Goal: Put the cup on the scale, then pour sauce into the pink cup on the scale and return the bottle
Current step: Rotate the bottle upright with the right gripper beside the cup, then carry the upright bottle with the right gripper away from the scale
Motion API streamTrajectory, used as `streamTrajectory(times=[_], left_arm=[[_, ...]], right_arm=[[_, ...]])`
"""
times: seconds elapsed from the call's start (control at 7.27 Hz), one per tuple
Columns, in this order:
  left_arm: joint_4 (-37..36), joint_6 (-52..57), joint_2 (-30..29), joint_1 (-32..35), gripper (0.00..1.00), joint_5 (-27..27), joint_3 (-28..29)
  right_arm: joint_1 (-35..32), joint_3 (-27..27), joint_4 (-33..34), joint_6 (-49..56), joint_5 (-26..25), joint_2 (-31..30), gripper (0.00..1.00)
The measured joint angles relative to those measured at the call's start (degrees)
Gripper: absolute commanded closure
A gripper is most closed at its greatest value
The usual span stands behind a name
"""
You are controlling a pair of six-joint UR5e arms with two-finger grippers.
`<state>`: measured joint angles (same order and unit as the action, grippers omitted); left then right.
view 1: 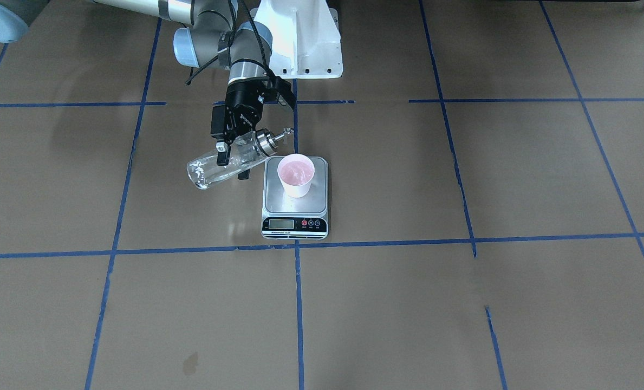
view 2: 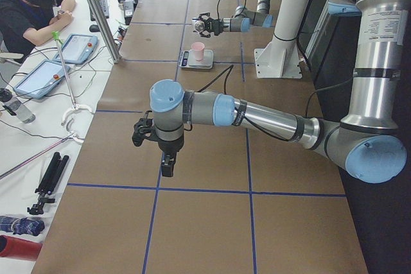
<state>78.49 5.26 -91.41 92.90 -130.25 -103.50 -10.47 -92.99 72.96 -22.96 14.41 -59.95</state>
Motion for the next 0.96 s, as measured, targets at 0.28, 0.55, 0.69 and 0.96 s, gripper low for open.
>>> streamTrajectory(times=[0.28, 0.55, 0.69, 0.96], left_arm=[[0.02, 0.01, 0.05, 0.00, 0.00, 0.00, -0.06], [0.07, 0.07, 0.17, 0.00, 0.00, 0.00, -0.06], [0.08, 0.09, 0.22, 0.00, 0.00, 0.00, -0.05], [0.44, 0.10, 0.29, 0.00, 0.00, 0.00, -0.01]], right_arm=[[0.67, -0.12, -13.71, -0.75, 4.90, -0.77, 1.00], [0.74, -0.31, -23.78, -4.16, 9.65, -2.23, 1.00], [0.69, -0.78, -27.55, -7.79, 11.88, -3.41, 1.00], [0.58, -3.09, -30.29, -15.21, 13.49, -6.51, 1.00]])
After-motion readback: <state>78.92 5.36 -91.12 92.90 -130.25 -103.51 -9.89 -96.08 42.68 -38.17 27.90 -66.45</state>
